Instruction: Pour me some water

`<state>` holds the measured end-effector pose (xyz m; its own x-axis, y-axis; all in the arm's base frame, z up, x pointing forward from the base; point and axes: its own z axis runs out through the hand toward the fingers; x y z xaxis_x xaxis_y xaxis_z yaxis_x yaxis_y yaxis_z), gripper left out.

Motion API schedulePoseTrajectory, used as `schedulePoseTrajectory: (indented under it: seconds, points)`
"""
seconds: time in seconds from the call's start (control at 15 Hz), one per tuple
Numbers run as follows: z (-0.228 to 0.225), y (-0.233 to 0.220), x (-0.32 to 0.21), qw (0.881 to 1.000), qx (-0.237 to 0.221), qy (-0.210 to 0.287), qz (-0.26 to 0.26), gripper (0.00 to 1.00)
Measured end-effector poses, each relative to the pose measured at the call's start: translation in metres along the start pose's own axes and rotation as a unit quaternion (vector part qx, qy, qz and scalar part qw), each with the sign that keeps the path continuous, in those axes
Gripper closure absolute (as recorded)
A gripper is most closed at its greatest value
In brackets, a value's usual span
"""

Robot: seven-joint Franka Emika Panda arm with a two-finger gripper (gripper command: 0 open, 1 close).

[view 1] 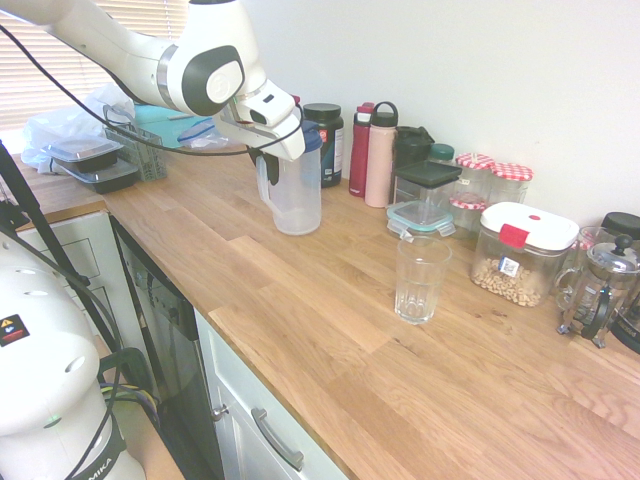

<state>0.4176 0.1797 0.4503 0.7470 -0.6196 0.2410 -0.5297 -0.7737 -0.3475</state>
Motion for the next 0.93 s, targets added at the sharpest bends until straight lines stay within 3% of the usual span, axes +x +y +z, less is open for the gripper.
schedulePoseTrajectory:
  seconds: [0.2,0.27,0.93]
  points:
    - [0.017,-0.016,0.001,1.0,-0.001,0.001,0.003,1.0]
    - [0.02,-0.023,0.003,1.0,-0.002,0.002,0.004,0.0]
    - [0.022,-0.044,-0.002,1.0,-0.017,-0.001,0.01,0.0]
